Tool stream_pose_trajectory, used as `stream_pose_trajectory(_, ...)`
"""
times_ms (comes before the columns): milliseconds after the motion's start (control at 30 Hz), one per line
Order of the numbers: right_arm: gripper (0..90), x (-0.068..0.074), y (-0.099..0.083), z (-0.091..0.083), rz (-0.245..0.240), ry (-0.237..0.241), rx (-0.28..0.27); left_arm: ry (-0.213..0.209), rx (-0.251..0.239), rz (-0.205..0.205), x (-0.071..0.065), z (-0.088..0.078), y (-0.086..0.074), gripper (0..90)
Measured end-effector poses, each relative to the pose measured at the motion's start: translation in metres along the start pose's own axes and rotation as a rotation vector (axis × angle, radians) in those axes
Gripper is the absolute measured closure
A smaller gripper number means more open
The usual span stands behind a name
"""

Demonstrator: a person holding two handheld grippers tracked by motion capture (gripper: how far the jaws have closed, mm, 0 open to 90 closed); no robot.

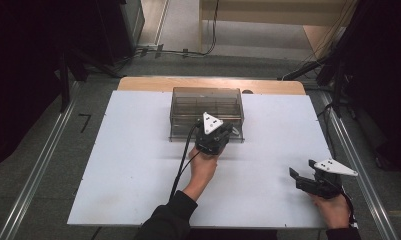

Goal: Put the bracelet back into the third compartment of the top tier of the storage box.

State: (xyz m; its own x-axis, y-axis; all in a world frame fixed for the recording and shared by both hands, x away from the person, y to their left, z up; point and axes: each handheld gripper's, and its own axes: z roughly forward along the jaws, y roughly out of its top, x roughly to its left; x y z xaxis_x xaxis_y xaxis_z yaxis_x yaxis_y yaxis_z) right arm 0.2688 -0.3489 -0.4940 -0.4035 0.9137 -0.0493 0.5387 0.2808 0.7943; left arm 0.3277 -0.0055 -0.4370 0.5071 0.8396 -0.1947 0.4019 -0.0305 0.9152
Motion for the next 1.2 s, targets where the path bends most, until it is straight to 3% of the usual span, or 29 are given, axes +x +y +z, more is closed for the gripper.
stream_pose_trajectory(333,20.4,0.0,0.0,0.0,-0.001,0.001,0.001,0.007,0.018,0.006,0.003,0.005,-0.003,84.0)
stream_pose_trajectory(500,20.4,0.0,0.0,0.0,-0.002,0.002,0.002,-0.005,0.022,0.011,0.004,0.003,-0.002,65.3)
stream_pose_trajectory(800,20.4,0.0,0.0,0.0,-0.003,0.002,0.002,-0.013,0.028,0.013,0.002,-0.001,-0.001,42.5)
stream_pose_trajectory(1200,20.4,0.001,0.0,0.0,-0.001,0.002,0.004,0.039,0.035,0.009,0.003,-0.007,0.002,19.3)
